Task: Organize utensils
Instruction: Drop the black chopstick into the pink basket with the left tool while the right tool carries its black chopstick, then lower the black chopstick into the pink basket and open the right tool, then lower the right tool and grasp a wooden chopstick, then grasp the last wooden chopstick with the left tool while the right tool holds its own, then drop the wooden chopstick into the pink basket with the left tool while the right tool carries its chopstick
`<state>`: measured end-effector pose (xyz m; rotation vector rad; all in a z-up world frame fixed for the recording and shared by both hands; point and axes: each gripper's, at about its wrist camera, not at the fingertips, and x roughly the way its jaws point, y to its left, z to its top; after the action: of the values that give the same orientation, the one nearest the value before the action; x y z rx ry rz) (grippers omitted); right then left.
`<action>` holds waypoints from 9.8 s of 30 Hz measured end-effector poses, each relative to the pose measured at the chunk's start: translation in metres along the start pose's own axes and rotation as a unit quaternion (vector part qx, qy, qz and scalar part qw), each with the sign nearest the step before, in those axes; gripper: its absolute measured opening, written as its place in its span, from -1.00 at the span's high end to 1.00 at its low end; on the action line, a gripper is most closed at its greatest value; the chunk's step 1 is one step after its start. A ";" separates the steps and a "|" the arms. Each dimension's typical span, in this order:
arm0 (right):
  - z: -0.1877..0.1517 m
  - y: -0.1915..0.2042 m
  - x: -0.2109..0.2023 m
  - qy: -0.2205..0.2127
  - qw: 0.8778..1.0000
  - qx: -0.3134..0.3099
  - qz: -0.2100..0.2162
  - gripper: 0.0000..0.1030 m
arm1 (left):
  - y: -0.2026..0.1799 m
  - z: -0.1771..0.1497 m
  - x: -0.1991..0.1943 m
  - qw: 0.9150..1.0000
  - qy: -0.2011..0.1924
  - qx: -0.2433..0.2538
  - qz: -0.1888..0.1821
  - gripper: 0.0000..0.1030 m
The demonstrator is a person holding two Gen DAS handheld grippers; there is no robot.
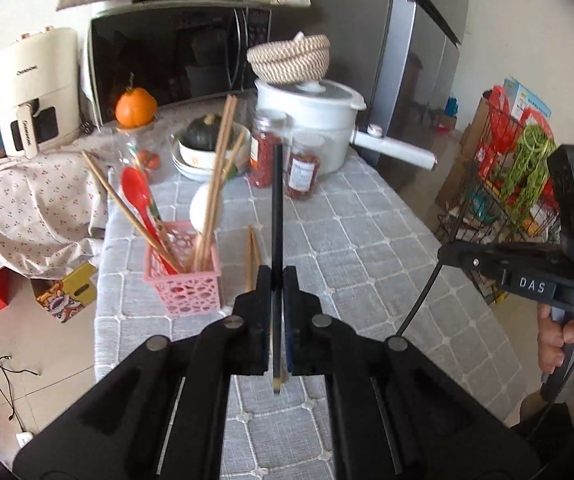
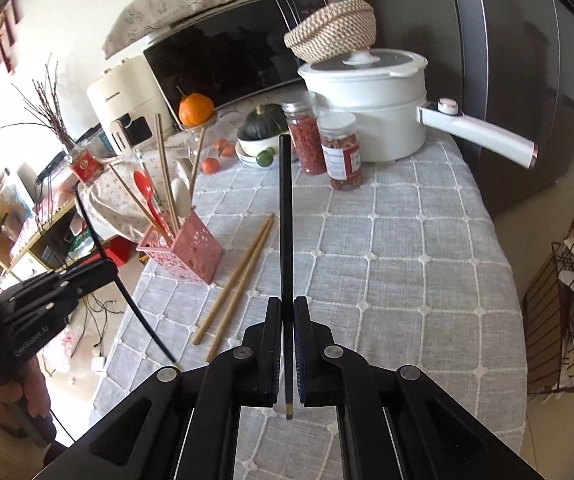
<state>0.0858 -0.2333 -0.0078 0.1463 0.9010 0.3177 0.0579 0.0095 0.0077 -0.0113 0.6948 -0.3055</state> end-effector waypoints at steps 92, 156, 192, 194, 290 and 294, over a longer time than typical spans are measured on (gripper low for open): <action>0.086 0.177 0.070 -0.198 0.978 -0.059 0.022 0.19 | 0.117 -0.032 0.027 0.982 0.070 -0.132 0.117 -0.55; 0.010 0.060 0.237 0.104 0.992 -0.011 -0.066 0.63 | 0.090 -0.053 0.079 0.972 0.168 -0.120 0.114 -0.65; -0.023 -0.125 0.077 0.116 0.986 0.116 -0.031 0.86 | -0.062 0.001 0.252 0.969 0.136 0.046 0.201 -0.44; -0.023 -0.127 0.074 0.113 0.986 0.117 -0.026 0.86 | -0.055 0.004 0.265 0.969 0.138 0.036 0.202 -0.44; 0.023 0.001 -0.022 -0.175 0.980 0.078 0.047 0.86 | 0.029 0.032 -0.021 0.957 -0.260 -0.068 0.109 0.86; 0.028 0.012 -0.004 -0.166 0.982 0.069 0.052 0.86 | 0.038 0.031 -0.003 0.949 -0.279 -0.055 0.135 0.86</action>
<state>0.1031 -0.2228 0.0159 0.3653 0.5844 0.3161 0.0860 0.0440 0.0292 -0.1052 0.1447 0.0083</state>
